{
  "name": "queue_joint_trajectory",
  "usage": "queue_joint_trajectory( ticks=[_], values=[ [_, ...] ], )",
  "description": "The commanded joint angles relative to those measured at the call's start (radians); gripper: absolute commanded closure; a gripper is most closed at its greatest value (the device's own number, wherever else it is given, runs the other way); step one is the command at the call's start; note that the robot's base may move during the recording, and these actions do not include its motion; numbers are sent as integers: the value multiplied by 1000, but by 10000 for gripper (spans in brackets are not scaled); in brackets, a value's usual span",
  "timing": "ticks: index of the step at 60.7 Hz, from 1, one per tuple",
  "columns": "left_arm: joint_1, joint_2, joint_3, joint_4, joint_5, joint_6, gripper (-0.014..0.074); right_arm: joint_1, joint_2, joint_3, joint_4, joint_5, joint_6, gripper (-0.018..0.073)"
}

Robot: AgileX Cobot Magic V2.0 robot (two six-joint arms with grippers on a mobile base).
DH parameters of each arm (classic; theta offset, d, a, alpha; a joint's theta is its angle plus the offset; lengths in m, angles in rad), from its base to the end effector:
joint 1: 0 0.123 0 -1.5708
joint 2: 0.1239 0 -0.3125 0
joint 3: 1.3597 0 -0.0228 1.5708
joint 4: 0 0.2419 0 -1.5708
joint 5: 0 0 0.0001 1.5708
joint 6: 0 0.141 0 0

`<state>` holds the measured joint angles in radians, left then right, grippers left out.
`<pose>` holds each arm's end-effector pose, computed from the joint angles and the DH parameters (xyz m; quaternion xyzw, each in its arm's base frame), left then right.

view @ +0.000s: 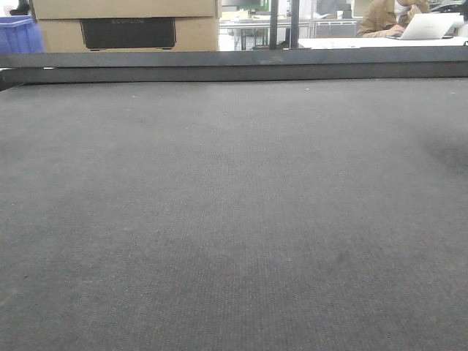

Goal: Place cylindrical capacitor in blue bin on shelf

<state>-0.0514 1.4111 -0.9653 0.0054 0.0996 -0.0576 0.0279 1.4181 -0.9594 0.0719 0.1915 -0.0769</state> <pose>0.3493 -0.0179 0.3093 -0.0005 0.8492 -0.0271 0.5273 0.3437 0.0115 0.2935 -0.0183 0.8754 0.0112 0.4829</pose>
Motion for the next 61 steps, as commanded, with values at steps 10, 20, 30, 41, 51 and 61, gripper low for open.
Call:
queue_joint_trajectory(
  ticks=[10, 20, 30, 41, 51, 61],
  values=[
    [-145, -137, -90, 10, 213, -4, 708, 122, -83, -114, 63, 218, -3, 702],
    [-176, -238, -142, 8, 358, -4, 708, 165, -177, -177, 72, 318, -3, 702],
    [-176, -367, -147, 17, 437, -4, 708, 180, -324, -182, 72, 342, -3, 702],
    [-176, -499, -147, 29, 528, -4, 708, 182, -488, -173, 63, 360, -3, 702],
    [-176, -573, -147, 40, 578, -4, 708, 182, -598, -139, 59, 371, -21, 702],
    [-176, -628, -147, 54, 605, -4, 708, 182, -700, -101, 12, 399, -21, 702]
  ],
)
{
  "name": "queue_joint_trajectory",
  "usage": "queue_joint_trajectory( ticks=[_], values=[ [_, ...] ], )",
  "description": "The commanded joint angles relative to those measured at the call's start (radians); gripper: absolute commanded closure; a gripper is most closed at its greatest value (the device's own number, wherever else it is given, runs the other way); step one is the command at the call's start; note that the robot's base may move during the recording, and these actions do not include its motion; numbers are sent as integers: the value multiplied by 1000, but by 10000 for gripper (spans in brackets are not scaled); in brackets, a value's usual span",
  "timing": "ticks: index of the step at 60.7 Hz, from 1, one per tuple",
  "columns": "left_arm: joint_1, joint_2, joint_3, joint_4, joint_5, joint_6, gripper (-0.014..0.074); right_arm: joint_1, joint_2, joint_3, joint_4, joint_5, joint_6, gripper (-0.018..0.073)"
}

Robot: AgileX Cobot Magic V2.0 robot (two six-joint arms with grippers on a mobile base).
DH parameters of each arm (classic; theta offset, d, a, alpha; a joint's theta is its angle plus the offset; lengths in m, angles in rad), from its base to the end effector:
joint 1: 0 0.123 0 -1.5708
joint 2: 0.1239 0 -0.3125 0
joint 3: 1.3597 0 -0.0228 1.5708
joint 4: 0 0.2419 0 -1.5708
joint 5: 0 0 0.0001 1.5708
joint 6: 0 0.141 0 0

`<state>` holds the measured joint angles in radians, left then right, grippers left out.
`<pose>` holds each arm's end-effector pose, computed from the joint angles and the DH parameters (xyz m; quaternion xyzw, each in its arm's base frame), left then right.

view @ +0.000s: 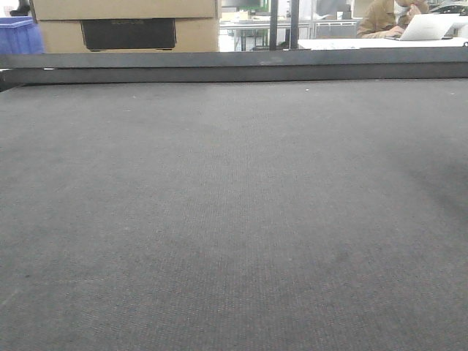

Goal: Place cylindrical capacitor in blue bin on shelf

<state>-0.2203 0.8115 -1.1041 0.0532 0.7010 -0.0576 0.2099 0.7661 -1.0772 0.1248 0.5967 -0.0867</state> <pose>0.1615 -0.0312 0.4409 0.0723 0.8076 -0.0554 0.5827 0.1499 0.0420 0.4533 -0.0966 0.7663 0.0986 0.6275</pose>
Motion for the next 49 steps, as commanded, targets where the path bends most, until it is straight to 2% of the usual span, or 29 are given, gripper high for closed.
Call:
queue_joint_trajectory(
  ticks=[1, 15, 49],
  values=[
    [-7, -31, -8, 6, 8, -4, 708, 0, -57, 21, -48, -6, -11, 702],
    [-7, -53, 17, 6, 21, -4, 708, 0, -157, 70, -74, -8, -11, 702],
    [-7, -53, 26, 6, 14, -4, 708, 0, -159, 70, -74, -13, -11, 702]
  ],
)
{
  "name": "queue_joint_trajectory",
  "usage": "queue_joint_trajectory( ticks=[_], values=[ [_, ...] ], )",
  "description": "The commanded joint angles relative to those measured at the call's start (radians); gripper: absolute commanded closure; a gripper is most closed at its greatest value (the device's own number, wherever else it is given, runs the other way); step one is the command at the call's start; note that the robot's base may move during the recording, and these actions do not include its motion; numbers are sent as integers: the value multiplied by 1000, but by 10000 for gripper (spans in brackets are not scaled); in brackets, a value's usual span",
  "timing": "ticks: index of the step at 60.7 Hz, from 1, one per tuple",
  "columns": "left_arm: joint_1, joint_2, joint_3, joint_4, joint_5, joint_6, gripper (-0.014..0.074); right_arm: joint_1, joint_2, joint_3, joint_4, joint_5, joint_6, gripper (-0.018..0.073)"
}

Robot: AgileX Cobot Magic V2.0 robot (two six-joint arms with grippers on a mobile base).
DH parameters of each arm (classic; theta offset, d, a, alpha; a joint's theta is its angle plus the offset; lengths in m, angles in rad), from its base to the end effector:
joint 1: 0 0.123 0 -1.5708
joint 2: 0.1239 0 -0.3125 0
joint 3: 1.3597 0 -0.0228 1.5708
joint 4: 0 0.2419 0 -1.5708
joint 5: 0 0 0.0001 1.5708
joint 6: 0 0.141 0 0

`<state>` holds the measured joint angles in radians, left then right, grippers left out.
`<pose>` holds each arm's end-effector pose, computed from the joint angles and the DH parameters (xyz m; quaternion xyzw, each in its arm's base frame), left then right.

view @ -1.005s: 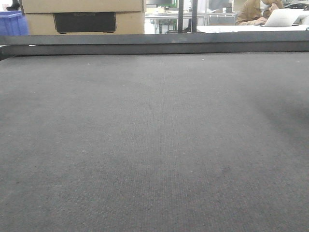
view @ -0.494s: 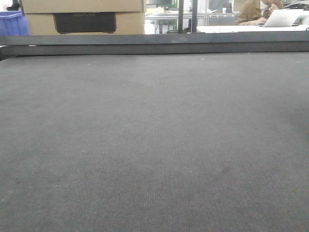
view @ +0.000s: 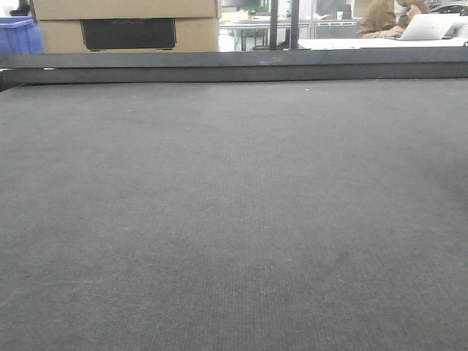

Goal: Place cylindrical capacitor in blue bin on shelf

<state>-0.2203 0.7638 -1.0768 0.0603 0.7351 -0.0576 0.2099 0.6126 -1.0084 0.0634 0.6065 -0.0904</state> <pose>0.1473 -0.0272 0.4343 0.0727 0.8115 -0.0511 0.5776 0.1085 0.0283 0.4481 -0.1046 0.7417 0.0702 0.6588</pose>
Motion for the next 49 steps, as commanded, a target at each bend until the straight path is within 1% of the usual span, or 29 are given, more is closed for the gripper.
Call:
queue_joint_trajectory(
  ticks=[1, 49],
  values=[
    [-7, -5, -1, -1, -20, -4, 708, 0, -5, 1, -13, -23, -7, 702],
    [-7, -5, -1, -1, -20, -4, 708, 0, -5, 1, -13, -23, -7, 702]
  ],
)
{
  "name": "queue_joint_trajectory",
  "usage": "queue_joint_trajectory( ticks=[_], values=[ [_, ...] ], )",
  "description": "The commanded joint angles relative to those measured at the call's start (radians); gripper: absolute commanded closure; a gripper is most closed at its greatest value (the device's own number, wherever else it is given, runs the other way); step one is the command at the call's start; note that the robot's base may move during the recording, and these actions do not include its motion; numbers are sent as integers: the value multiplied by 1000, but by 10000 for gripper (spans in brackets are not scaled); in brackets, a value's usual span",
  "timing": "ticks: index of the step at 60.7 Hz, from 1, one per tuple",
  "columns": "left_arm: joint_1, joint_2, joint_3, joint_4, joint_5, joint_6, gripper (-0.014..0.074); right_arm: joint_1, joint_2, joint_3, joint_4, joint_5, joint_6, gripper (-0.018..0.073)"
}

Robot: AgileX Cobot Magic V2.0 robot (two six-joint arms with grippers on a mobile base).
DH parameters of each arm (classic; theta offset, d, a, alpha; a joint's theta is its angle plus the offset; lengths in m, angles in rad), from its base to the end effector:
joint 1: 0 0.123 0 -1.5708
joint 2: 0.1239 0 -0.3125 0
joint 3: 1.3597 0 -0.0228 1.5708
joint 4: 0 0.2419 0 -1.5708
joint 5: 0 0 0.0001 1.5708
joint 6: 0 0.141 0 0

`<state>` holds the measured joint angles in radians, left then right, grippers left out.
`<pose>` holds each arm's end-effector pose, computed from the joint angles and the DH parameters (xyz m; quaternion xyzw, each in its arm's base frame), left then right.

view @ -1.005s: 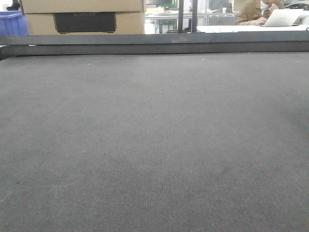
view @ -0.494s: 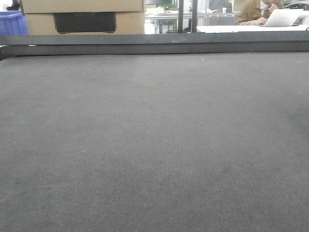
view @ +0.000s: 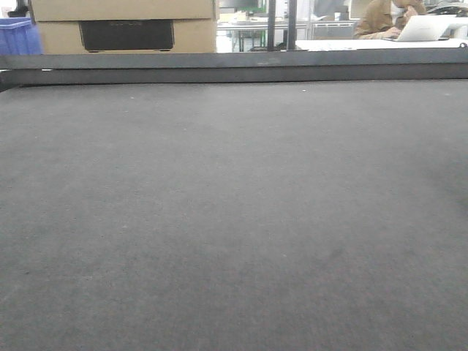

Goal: Place cylindrical capacitor in blue bin on shelf

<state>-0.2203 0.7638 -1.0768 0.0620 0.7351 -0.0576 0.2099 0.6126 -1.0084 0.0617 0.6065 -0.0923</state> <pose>0.1474 -0.0270 0.4344 0.0729 0.8114 -0.0502 0.5777 0.1085 0.0282 0.4481 -0.1055 0.7416 0.0688 0.6589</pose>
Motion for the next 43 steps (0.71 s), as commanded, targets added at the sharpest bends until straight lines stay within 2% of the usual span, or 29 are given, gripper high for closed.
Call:
queue_joint_trajectory(
  ticks=[1, 43],
  values=[
    [-7, -5, -1, -2, -20, -4, 708, 0, -5, 1, -11, -23, -6, 702],
    [-7, -14, -1, -2, -19, -4, 708, 0, -5, 1, -11, -23, -6, 702]
  ],
)
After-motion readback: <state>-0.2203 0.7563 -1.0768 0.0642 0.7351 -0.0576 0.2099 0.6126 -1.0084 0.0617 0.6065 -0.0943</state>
